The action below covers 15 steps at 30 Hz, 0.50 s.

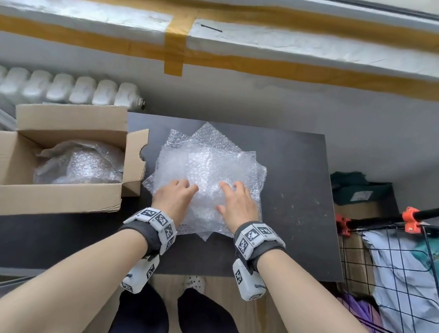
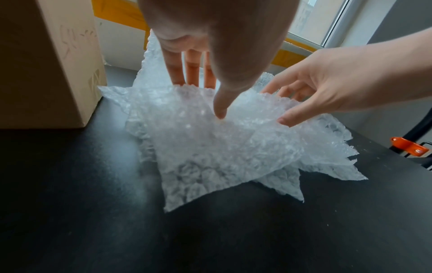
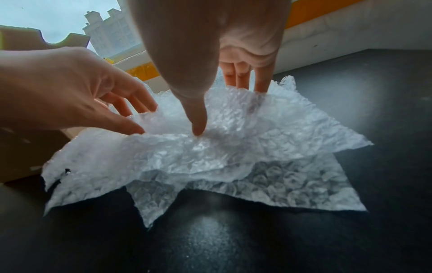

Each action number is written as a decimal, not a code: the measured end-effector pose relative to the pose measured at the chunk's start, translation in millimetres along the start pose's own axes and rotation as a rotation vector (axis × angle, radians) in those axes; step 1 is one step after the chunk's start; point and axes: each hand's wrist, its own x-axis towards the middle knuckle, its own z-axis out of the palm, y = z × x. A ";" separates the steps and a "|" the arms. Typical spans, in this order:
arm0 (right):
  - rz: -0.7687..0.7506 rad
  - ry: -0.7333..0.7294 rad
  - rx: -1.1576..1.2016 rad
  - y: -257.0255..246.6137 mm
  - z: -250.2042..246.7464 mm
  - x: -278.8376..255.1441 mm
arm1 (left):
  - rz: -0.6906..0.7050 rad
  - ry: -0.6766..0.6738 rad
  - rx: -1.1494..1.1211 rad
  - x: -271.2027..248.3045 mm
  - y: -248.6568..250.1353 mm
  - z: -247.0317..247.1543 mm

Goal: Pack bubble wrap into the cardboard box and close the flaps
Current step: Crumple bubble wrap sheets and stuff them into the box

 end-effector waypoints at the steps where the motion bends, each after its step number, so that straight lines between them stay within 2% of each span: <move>1: -0.010 0.009 0.006 -0.8 -2.0 -1.0 | 0.004 0.010 -0.007 -0.4 0.4 -0.1; 5: -0.029 0.051 0.025 -3.6 -15.0 -4.3 | 0.028 0.082 -0.069 -3.7 5.2 -10.9; 15: -0.011 0.280 0.132 -5.4 -77.8 -25.1 | 0.150 0.349 -0.153 -16.0 29.7 -73.9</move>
